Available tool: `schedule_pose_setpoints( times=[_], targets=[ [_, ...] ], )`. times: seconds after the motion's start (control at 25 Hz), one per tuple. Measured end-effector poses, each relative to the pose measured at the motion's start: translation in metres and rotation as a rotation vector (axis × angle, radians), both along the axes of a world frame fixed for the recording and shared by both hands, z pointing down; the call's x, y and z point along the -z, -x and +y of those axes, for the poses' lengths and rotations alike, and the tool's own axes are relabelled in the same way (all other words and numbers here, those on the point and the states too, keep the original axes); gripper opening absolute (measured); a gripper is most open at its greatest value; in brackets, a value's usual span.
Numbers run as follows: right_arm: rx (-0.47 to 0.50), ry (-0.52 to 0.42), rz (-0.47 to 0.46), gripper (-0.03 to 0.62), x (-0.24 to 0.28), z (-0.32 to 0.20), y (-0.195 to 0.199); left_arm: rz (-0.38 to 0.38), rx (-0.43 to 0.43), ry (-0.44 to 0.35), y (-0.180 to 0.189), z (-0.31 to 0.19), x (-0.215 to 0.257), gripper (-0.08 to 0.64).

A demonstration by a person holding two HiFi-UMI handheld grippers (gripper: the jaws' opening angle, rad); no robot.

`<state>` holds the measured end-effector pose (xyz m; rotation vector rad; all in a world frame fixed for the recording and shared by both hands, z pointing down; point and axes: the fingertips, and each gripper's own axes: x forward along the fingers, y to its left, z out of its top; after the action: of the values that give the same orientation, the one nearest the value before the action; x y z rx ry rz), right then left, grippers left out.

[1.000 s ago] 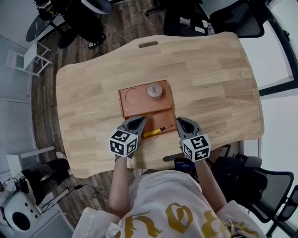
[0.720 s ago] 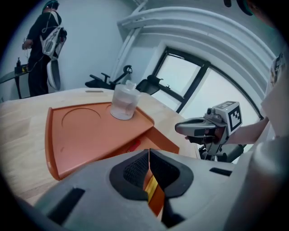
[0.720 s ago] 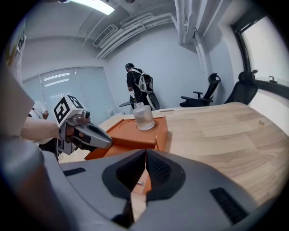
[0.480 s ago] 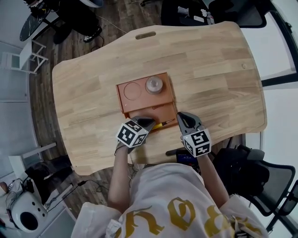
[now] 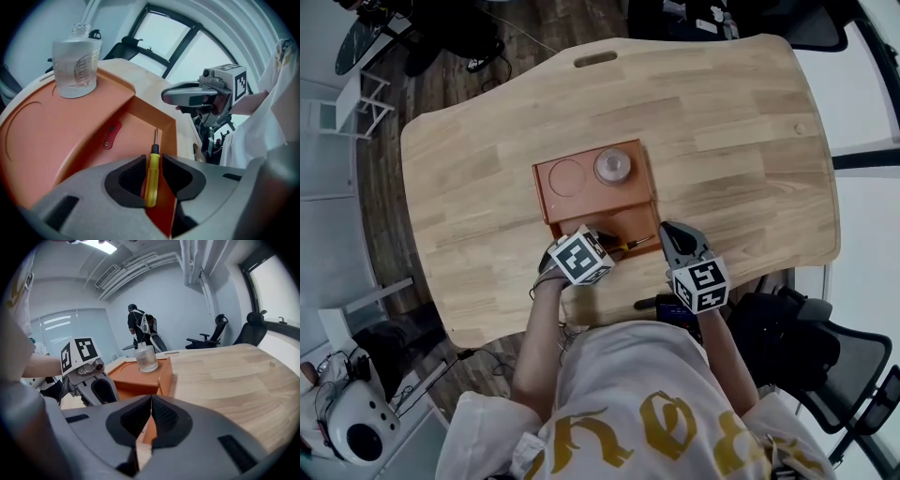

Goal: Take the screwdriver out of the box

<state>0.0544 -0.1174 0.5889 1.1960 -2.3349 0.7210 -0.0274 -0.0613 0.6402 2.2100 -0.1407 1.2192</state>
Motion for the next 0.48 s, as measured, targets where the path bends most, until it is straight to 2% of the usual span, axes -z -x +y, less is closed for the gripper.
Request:
schedule_pose_setpoints(
  times=[0.2, 0.32, 0.4, 0.48],
  targets=[
    [-0.010, 0.012, -0.004, 0.012, -0.008, -0.006, -0.006, -0.011, -0.135, 0.024, -0.014, 0.001, -0.006, 0.121],
    [-0.018, 0.016, 0.000, 0.012, -0.010, -0.009, -0.011, -0.076, -0.229, -0.008, -0.016, 0.001, -0.015, 0.127],
    [0.009, 0.015, 0.029, 0.012, -0.013, -0.009, -0.010, -0.127, -0.292, -0.034, -0.015, 0.002, -0.022, 0.127],
    [0.039, 0.014, 0.050, 0.012, -0.016, -0.006, -0.006, -0.142, -0.314, -0.041, -0.017, 0.002, -0.024, 0.129]
  ],
)
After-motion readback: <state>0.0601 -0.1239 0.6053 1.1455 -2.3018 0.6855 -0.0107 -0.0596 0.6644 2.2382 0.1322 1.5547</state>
